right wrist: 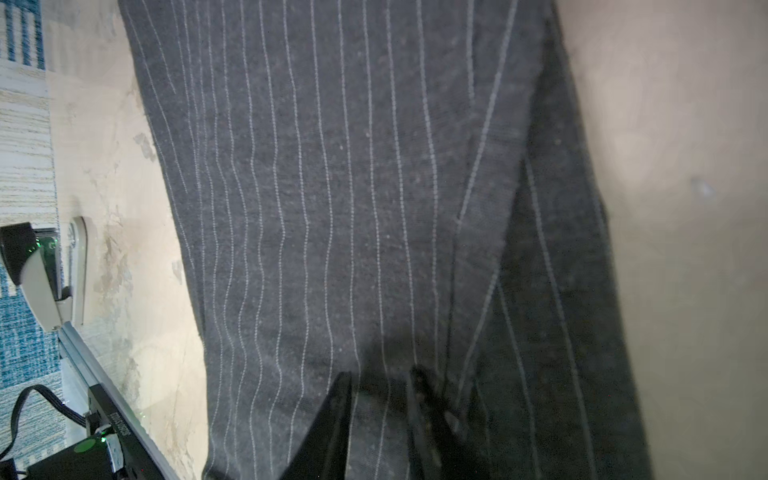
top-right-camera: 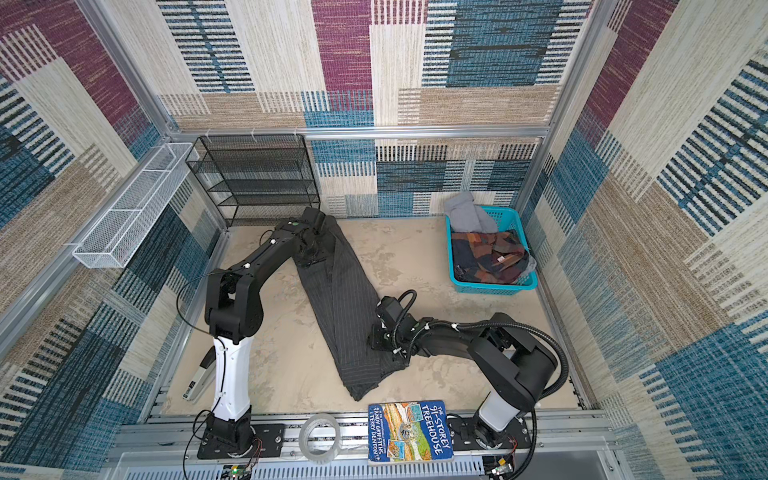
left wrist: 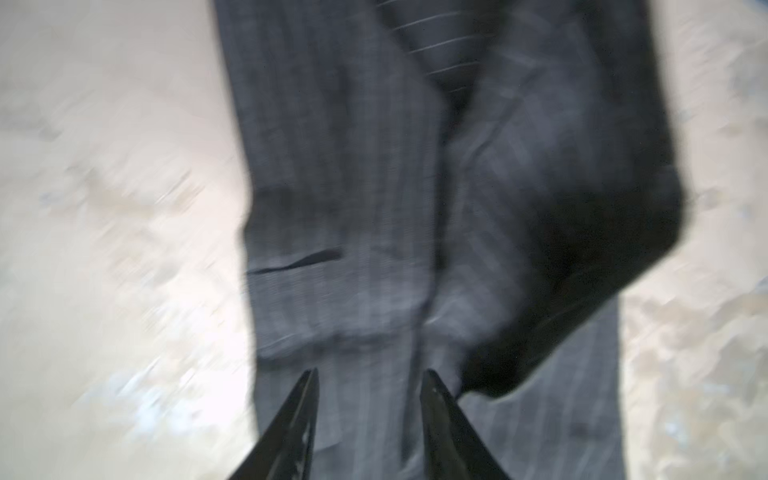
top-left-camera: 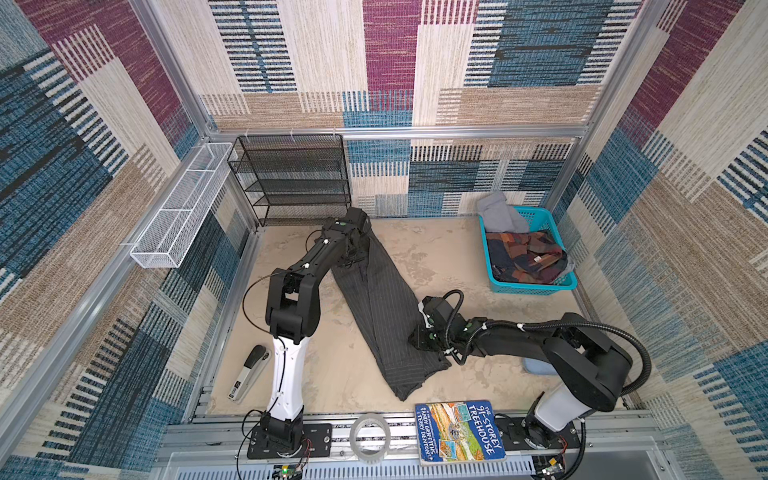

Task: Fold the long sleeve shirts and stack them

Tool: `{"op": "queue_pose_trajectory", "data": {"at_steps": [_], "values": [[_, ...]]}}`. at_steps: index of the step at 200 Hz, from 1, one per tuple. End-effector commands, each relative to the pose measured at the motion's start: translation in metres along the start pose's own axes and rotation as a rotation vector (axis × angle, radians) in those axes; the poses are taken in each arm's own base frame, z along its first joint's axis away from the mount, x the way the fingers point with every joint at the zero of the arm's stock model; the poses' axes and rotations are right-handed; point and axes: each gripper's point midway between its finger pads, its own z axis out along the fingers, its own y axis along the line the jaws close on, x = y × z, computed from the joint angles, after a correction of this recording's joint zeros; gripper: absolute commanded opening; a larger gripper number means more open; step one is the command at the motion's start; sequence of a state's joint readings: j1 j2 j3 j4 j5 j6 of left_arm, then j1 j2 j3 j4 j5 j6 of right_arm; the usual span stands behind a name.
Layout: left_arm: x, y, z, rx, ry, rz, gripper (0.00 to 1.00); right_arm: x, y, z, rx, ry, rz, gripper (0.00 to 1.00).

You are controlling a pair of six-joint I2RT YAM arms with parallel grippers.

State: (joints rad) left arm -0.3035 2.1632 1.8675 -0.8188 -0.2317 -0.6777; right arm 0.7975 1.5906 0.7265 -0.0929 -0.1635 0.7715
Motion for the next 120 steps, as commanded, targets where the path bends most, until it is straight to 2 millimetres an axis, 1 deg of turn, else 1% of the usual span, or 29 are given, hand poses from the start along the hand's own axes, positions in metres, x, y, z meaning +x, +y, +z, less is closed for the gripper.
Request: {"op": "queue_pose_trajectory", "data": {"at_steps": [1,15,22,32,35,40,44,45,48,49,51,69,71,79,83,91,103,112,116,120], "values": [[0.001,0.029,0.0,-0.018,-0.016,-0.072,0.36,-0.01,-0.003,-0.018,0.084,-0.019,-0.066,0.31],[0.0,0.048,0.008,-0.023,-0.002,-0.12,0.29,-0.035,0.016,-0.03,0.088,-0.07,-0.13,0.33],[-0.004,0.055,0.012,-0.028,-0.001,-0.136,0.24,-0.048,0.026,-0.033,0.083,-0.096,-0.162,0.34],[-0.013,0.061,0.019,-0.033,-0.005,-0.157,0.19,-0.069,0.042,-0.034,0.066,-0.128,-0.206,0.34],[-0.016,0.062,0.021,-0.03,-0.008,-0.16,0.18,-0.073,0.043,-0.031,0.068,-0.127,-0.217,0.34],[-0.022,0.061,0.025,-0.025,-0.01,-0.167,0.16,-0.086,0.052,-0.028,0.06,-0.144,-0.237,0.34],[-0.026,0.06,0.028,-0.019,-0.009,-0.169,0.15,-0.092,0.055,-0.024,0.059,-0.146,-0.247,0.33],[-0.027,0.06,0.029,-0.018,-0.008,-0.172,0.15,-0.099,0.059,-0.023,0.055,-0.155,-0.256,0.33],[-0.03,0.06,0.031,-0.016,-0.005,-0.176,0.14,-0.101,0.059,-0.019,0.059,-0.154,-0.262,0.33],[-0.031,0.059,0.032,-0.015,-0.005,-0.177,0.14,-0.107,0.062,-0.017,0.057,-0.16,-0.267,0.33],[-0.033,0.058,0.033,-0.012,-0.003,-0.178,0.13,-0.113,0.066,-0.017,0.053,-0.17,-0.273,0.32],[-0.045,0.055,0.049,-0.019,0.007,-0.193,0.1,-0.146,0.076,0.015,0.055,-0.209,-0.296,0.27],[-0.047,0.054,0.05,-0.017,0.009,-0.195,0.1,-0.151,0.078,0.016,0.049,-0.218,-0.296,0.27],[-0.051,0.05,0.057,-0.009,0.016,-0.201,0.09,-0.16,0.075,0.035,0.058,-0.215,-0.289,0.25],[-0.053,0.048,0.059,-0.005,0.017,-0.203,0.08,-0.167,0.076,0.041,0.061,-0.224,-0.287,0.24],[-0.055,0.044,0.065,0.0,0.02,-0.206,0.07,-0.175,0.077,0.054,0.064,-0.234,-0.292,0.24],[-0.056,0.039,0.075,0.012,0.027,-0.207,0.06,-0.182,0.078,0.071,0.063,-0.232,-0.307,0.23],[-0.058,0.035,0.081,0.016,0.031,-0.209,0.06,-0.182,0.077,0.085,0.061,-0.205,-0.313,0.23],[-0.057,0.035,0.084,0.017,0.035,-0.21,0.06,-0.177,0.072,0.093,0.065,-0.18,-0.316,0.23],[-0.056,0.033,0.087,0.018,0.042,-0.21,0.05,-0.18,0.078,0.095,0.05,-0.179,-0.321,0.23]]}}
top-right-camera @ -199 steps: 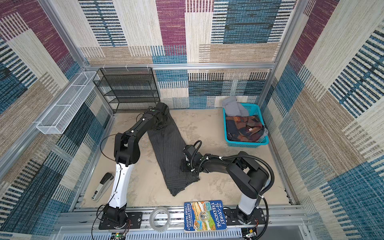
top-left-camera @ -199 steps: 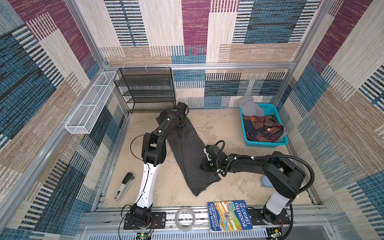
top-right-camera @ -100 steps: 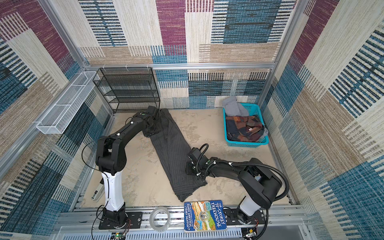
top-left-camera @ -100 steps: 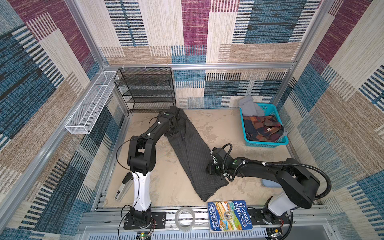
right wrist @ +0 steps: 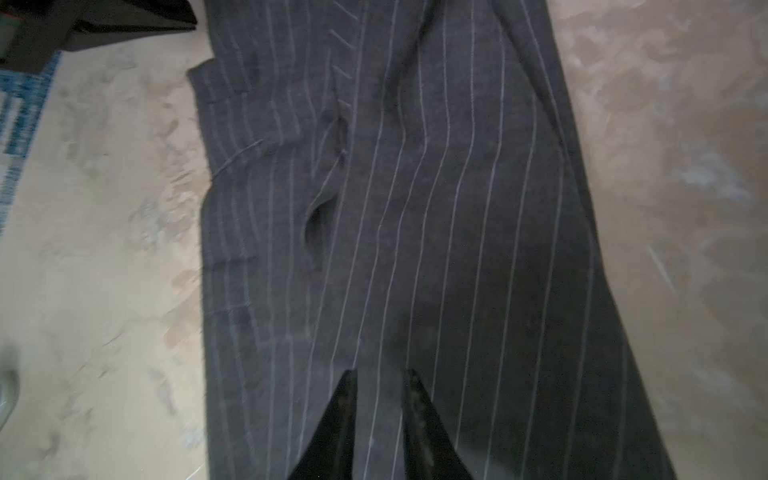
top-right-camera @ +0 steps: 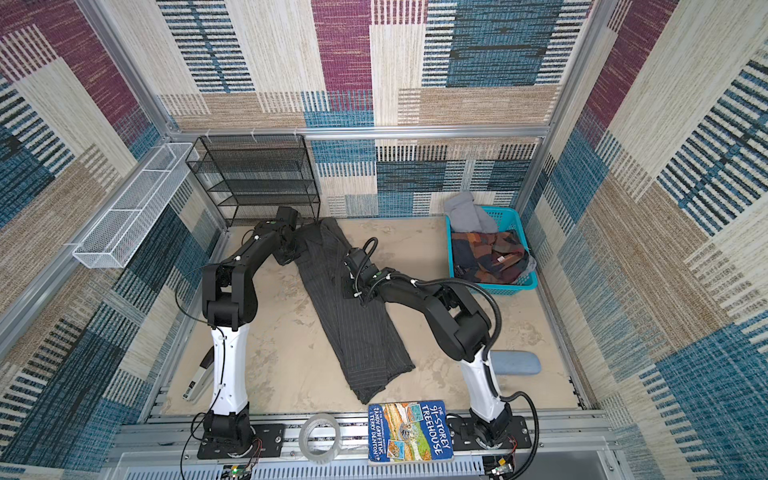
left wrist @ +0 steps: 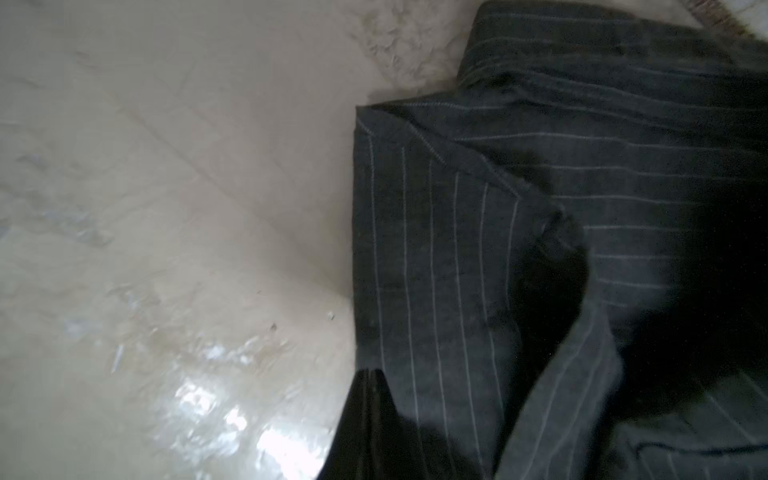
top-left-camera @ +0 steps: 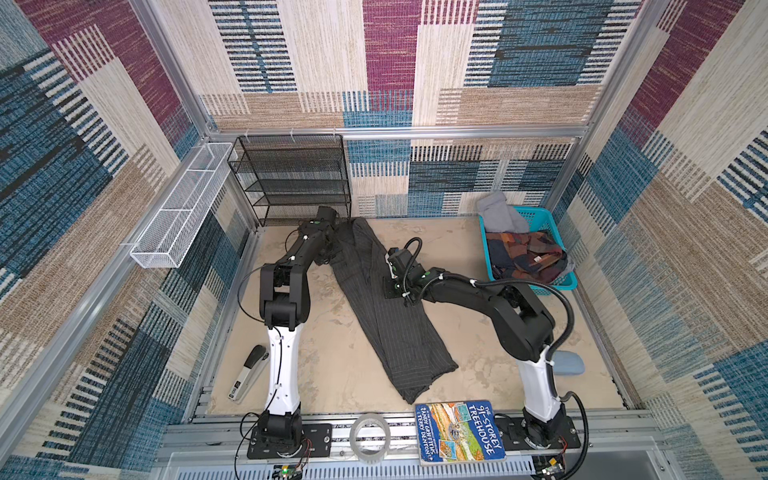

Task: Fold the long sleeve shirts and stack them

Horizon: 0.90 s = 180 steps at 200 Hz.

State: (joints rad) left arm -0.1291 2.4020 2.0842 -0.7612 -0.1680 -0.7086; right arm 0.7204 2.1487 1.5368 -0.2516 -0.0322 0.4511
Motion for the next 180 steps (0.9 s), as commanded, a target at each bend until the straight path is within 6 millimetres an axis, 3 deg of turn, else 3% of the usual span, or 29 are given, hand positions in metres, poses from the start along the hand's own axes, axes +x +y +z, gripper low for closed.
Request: {"op": "queue_pose_trajectory", "data": {"at_steps": [1,16,38,69,99,119,141,180], "values": [[0.008,-0.007,0.012,0.016,0.049,-0.015,0.05,-0.006,0.01,0.021,-0.039,0.005,-0.05,0.23],[0.014,-0.012,0.02,0.027,0.08,-0.016,0.04,0.01,0.012,0.034,-0.068,0.059,-0.047,0.23],[0.024,-0.026,0.024,0.039,0.089,0.009,0.04,0.033,0.001,0.035,-0.072,0.089,-0.008,0.22],[0.038,-0.05,0.019,0.072,0.091,0.048,0.06,0.055,-0.032,0.016,-0.048,0.083,0.121,0.2],[0.048,-0.075,0.01,0.122,0.093,0.088,0.14,0.066,-0.075,-0.008,0.026,0.051,0.252,0.19],[0.054,-0.092,0.001,0.16,0.091,0.126,0.19,0.07,-0.091,-0.02,0.049,0.03,0.305,0.2],[0.059,-0.095,-0.009,0.171,0.1,0.136,0.24,0.065,-0.085,-0.024,0.017,0.024,0.279,0.22],[0.049,-0.076,-0.044,0.154,0.068,0.139,0.29,0.012,-0.052,-0.042,-0.072,-0.042,0.146,0.28]]}}
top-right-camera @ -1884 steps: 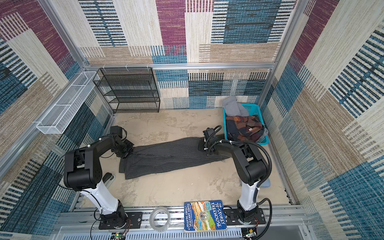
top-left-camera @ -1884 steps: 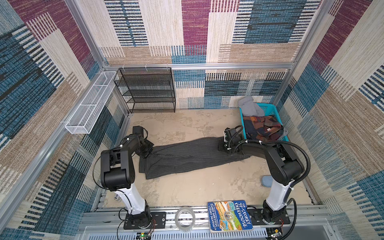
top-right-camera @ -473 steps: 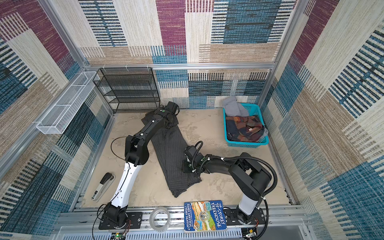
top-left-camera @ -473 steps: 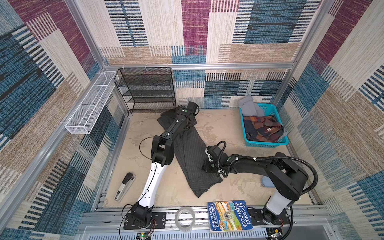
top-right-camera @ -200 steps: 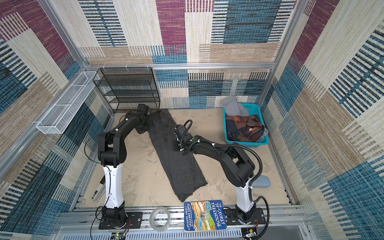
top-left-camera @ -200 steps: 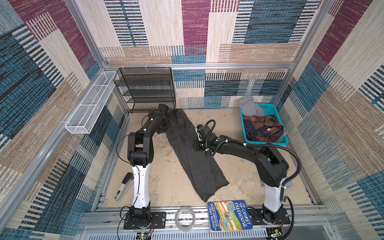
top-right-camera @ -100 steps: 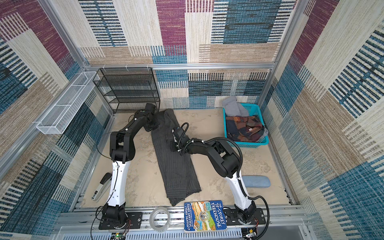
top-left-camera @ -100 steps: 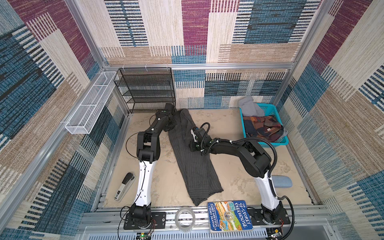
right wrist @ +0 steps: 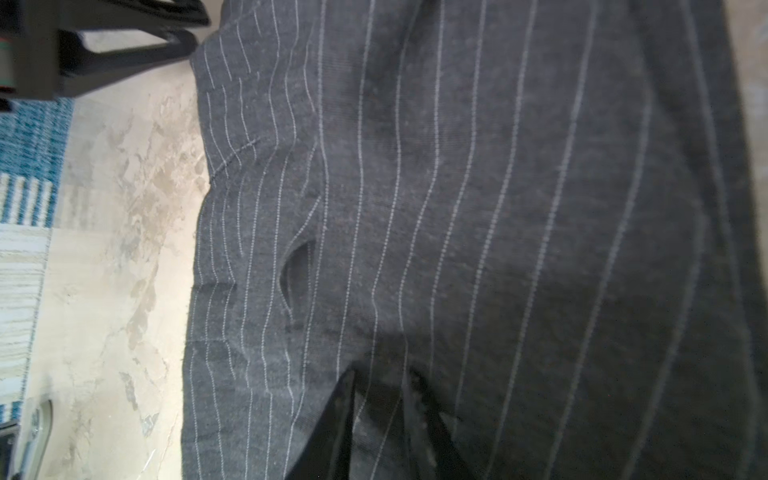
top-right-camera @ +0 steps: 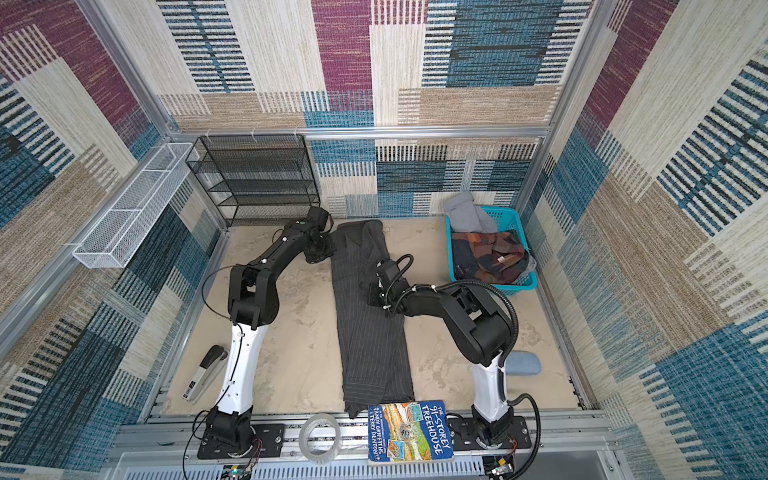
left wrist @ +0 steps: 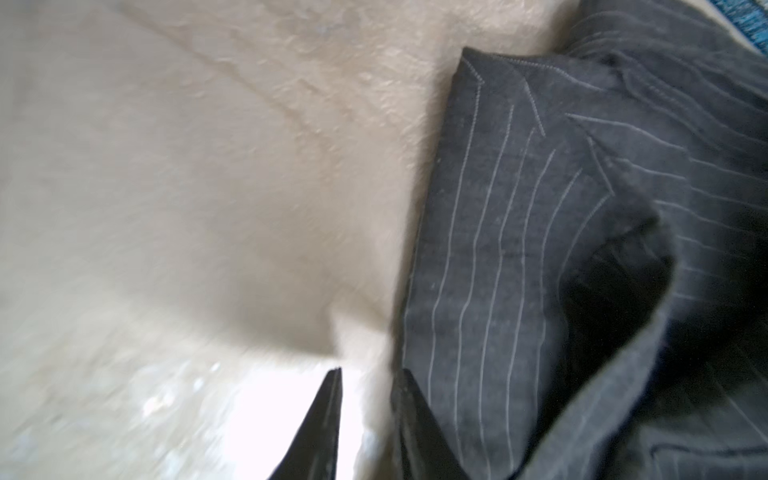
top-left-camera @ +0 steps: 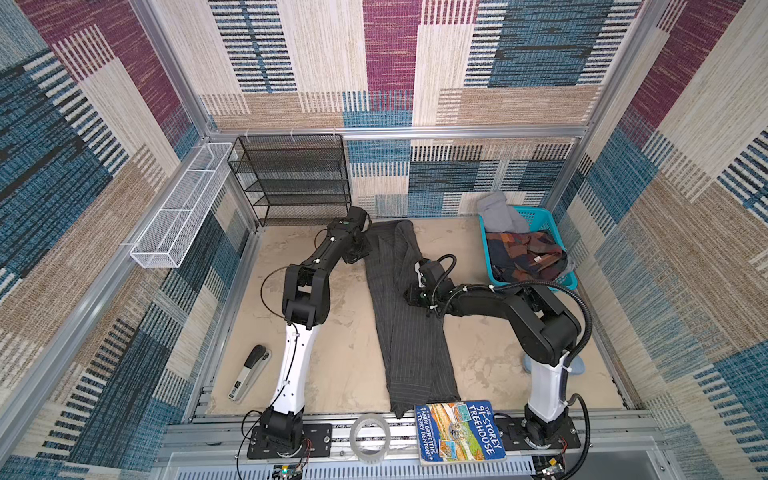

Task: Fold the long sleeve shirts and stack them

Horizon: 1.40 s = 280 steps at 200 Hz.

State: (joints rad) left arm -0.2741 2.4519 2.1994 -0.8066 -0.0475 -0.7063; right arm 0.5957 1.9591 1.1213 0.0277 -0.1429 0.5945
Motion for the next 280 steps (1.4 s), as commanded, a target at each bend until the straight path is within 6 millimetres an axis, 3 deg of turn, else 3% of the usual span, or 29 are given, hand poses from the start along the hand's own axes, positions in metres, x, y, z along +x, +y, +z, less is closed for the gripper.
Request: {"op": "queue_pose_trajectory", "data": {"at_steps": [1,23,47,74,97,125,161,194,220,250,280], "values": [[-0.005,0.007,-0.029,-0.006,-0.023,0.007,0.29,-0.019,0.019,-0.012,-0.018,-0.004,-0.089,0.28],[-0.001,0.005,-0.044,0.03,-0.026,0.007,0.28,-0.057,0.034,-0.026,0.005,-0.07,-0.151,0.29],[0.009,-0.001,-0.039,0.053,-0.002,0.009,0.24,-0.105,0.033,-0.036,0.048,-0.152,-0.177,0.29],[0.018,-0.008,-0.023,0.061,0.029,0.008,0.19,-0.157,0.004,-0.038,0.126,-0.255,-0.14,0.25],[0.025,-0.012,-0.016,0.055,0.04,0.015,0.17,-0.188,-0.013,-0.029,0.153,-0.319,-0.13,0.23],[0.033,-0.015,-0.007,0.038,0.051,0.034,0.16,-0.197,-0.022,0.01,0.158,-0.267,-0.147,0.22],[0.038,-0.01,0.01,0.001,0.07,0.051,0.16,-0.185,-0.019,0.069,0.06,-0.157,-0.144,0.22],[0.04,-0.01,0.02,-0.01,0.082,0.064,0.16,-0.179,-0.017,0.1,0.005,-0.112,-0.132,0.22],[0.041,-0.011,0.024,-0.011,0.087,0.07,0.16,-0.184,-0.018,0.106,0.01,-0.125,-0.103,0.22],[0.036,-0.019,0.021,0.004,0.075,0.077,0.16,-0.199,-0.033,0.096,0.115,-0.202,-0.009,0.23],[0.024,-0.027,0.003,0.011,0.048,0.094,0.21,-0.224,-0.007,0.077,0.039,-0.269,-0.031,0.31]]}}
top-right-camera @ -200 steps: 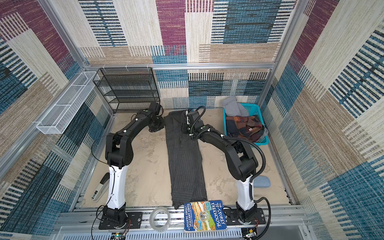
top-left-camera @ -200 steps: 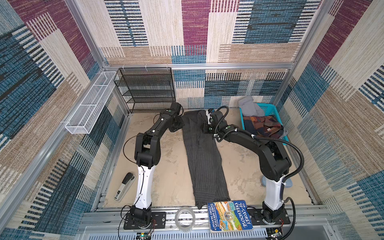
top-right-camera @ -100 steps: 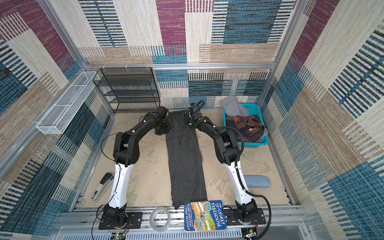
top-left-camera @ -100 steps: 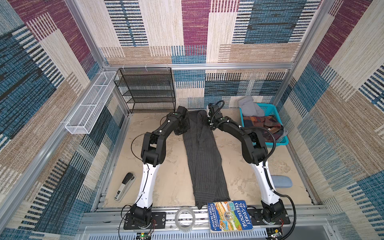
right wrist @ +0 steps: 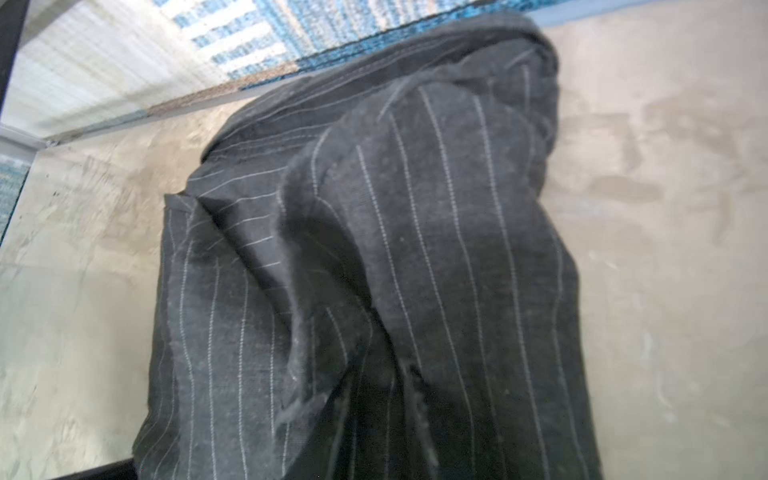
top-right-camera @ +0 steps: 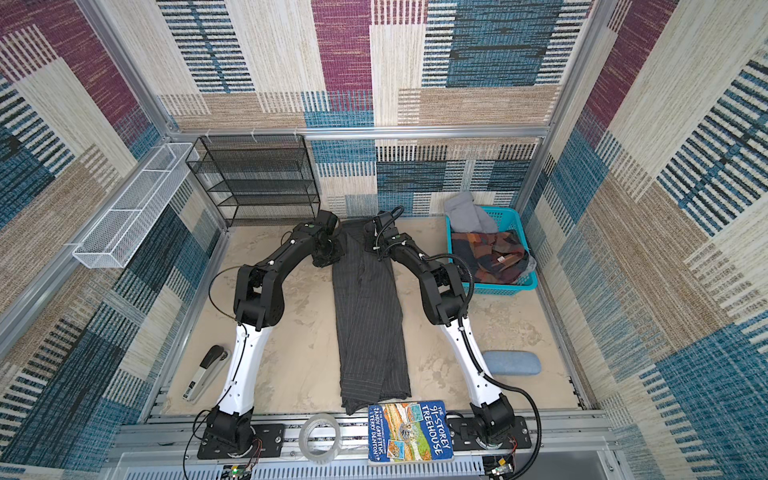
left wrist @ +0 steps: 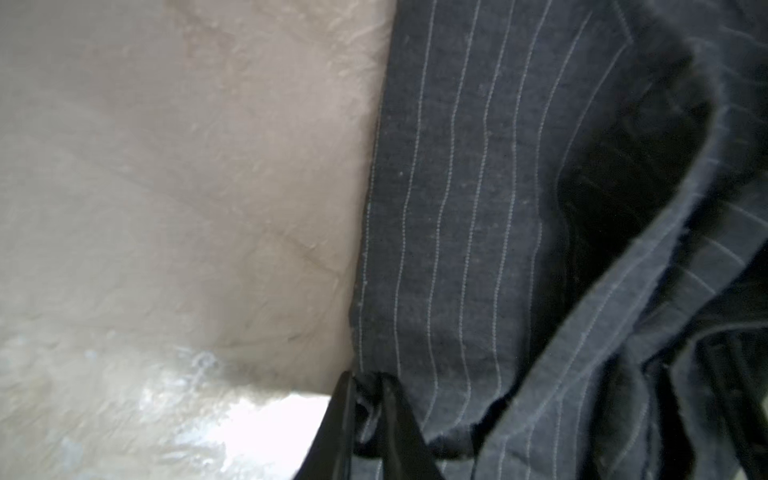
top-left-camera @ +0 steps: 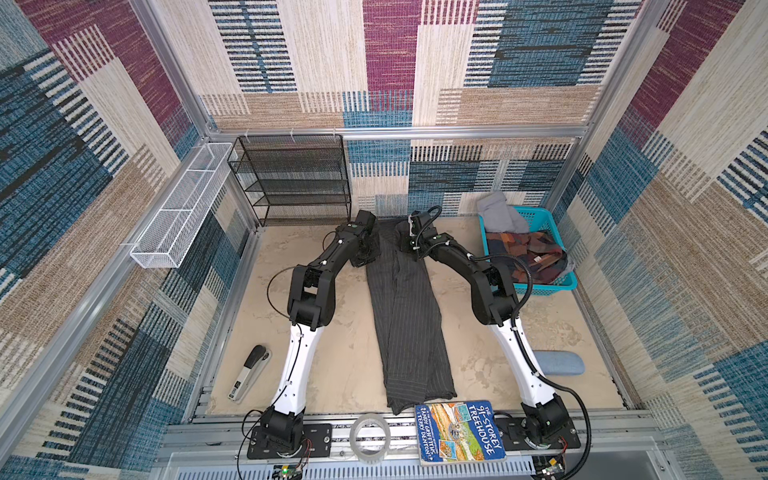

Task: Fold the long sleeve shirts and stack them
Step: 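Release the shirt's far end with both grippers and lift them away, then move both grippers to the shirt's end nearest the robot and grasp it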

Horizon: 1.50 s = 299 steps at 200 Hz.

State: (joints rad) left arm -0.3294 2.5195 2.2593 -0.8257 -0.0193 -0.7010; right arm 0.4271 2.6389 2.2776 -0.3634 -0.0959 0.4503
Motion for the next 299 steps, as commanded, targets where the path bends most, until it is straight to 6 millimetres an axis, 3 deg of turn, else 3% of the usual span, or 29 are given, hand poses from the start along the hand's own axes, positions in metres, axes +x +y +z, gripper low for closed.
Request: {"op": "queue_pose_trajectory", "data": {"at_steps": [1,32,53,72,84,106,140,167,191,228,265,299], "values": [[-0.004,-0.001,-0.016,-0.012,-0.005,0.037,0.21,-0.037,0.022,-0.021,-0.052,-0.099,0.013,0.31],[-0.016,-0.002,-0.062,-0.004,-0.069,0.05,0.3,-0.062,0.043,-0.07,-0.084,-0.146,-0.066,0.42],[-0.011,0.002,-0.096,0.013,-0.081,0.058,0.37,-0.059,0.046,-0.113,-0.08,-0.146,-0.096,0.48],[0.008,0.01,-0.123,0.039,-0.052,0.065,0.42,-0.032,0.04,-0.15,-0.078,-0.094,-0.108,0.53],[0.03,0.02,-0.134,0.049,-0.017,0.065,0.45,-0.011,0.033,-0.177,-0.072,-0.062,-0.107,0.55],[0.077,0.041,-0.152,0.083,0.037,0.048,0.5,0.045,0.019,-0.225,-0.09,0.021,-0.076,0.59],[0.152,0.07,-0.174,0.121,0.125,0.05,0.55,0.141,-0.002,-0.276,-0.086,0.16,0.006,0.64],[0.207,0.086,-0.18,0.143,0.206,0.063,0.57,0.209,-0.007,-0.3,-0.09,0.26,0.076,0.66],[0.245,0.094,-0.182,0.181,0.271,0.058,0.62,0.248,-0.014,-0.317,-0.092,0.307,0.147,0.67],[0.291,0.098,-0.176,0.279,0.33,0.032,0.78,0.281,-0.021,-0.332,-0.12,0.358,0.222,0.7],[0.324,0.085,-0.16,0.383,0.388,0.007,0.8,0.31,-0.021,-0.331,-0.143,0.434,0.269,0.71],[0.342,0.079,-0.153,0.397,0.435,0.023,0.8,0.333,-0.026,-0.332,-0.148,0.486,0.302,0.71]]}}
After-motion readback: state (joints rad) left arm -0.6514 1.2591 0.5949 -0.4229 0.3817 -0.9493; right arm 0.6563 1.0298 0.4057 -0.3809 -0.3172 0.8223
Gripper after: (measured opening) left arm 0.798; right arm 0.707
